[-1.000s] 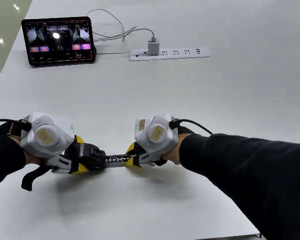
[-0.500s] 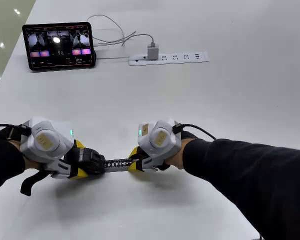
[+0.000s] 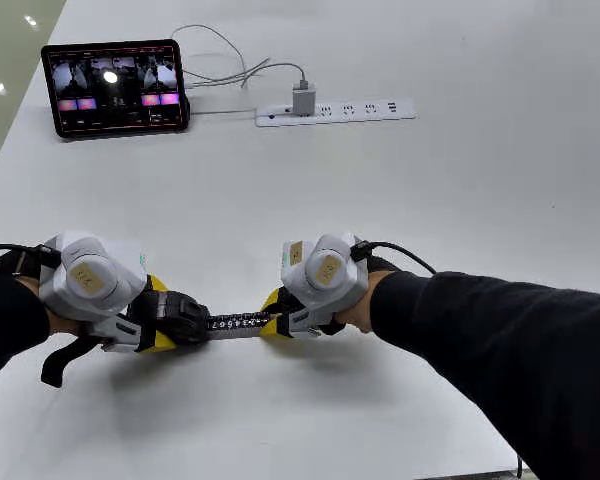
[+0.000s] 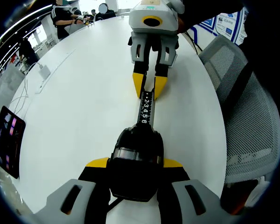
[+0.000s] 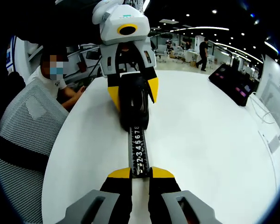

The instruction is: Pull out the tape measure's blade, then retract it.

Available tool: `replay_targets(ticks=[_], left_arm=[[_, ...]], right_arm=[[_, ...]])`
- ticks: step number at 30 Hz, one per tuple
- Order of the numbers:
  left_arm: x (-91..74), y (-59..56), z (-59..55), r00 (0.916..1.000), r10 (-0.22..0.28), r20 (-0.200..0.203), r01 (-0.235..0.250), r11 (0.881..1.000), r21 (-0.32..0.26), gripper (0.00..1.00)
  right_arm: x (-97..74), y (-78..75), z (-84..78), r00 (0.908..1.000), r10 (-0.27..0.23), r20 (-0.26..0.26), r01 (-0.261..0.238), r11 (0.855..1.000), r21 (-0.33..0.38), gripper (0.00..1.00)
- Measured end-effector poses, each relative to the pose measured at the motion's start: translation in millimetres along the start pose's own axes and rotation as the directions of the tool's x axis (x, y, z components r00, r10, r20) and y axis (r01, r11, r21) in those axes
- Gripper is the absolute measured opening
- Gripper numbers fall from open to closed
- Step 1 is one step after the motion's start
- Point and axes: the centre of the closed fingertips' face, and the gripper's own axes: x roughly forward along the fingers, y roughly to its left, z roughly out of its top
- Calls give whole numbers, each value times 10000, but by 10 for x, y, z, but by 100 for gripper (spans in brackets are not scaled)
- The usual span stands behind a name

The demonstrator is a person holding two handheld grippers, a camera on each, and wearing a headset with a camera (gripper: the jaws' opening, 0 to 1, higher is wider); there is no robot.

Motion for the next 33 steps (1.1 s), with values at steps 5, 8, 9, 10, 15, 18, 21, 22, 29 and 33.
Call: replay_targets(ticks=[5, 8, 9, 10, 15, 18, 21, 22, 29, 33], left_arm=[[1, -1, 1, 10000, 8, -4, -8, 10000, 5, 33], [0, -2, 0, 10000, 7, -7, -7, 10000, 9, 33], [-1, -2, 1, 10000, 4, -10, -4, 10000, 13, 33], [-1, -3, 1, 10000, 5, -12, -5, 10000, 12, 33], [-3, -4, 3, 10000, 24, -25, -24, 10000, 18, 33], [-3, -4, 4, 10000, 26, -29, -25, 10000, 8, 33], [-5, -4, 4, 10000, 49, -50, -49, 10000, 27, 33], [-5, -4, 4, 10000, 54, -52, -54, 10000, 29, 33], [-8, -1, 6, 10000, 74, -54, -74, 10000, 4, 33], [-8, 1, 7, 10000, 71, -57, -71, 10000, 0, 33]], right_arm=[[-26, -2, -25, 10000, -41, -23, 41, 10000, -51, 8], [-40, -4, -34, 10000, -58, -39, 57, 10000, -60, 8], [-44, -2, -41, 10000, -67, -34, 67, 10000, -66, 8], [-48, -2, -45, 10000, -72, -34, 72, 10000, -66, 8], [-79, -2, -73, 9999, -86, -97, 85, 9999, -111, 8], [-102, -6, -85, 9999, -92, -109, 91, 9999, -85, 8], [-121, -2, -88, 9999, -88, -112, 87, 9999, -49, 8], [-125, -4, -91, 9999, -94, -116, 93, 9999, -47, 8], [-157, -21, -119, 9998, -103, -147, 103, 9999, 12, 8], [-185, -25, -137, 9998, -100, -174, 100, 9999, -17, 8]])
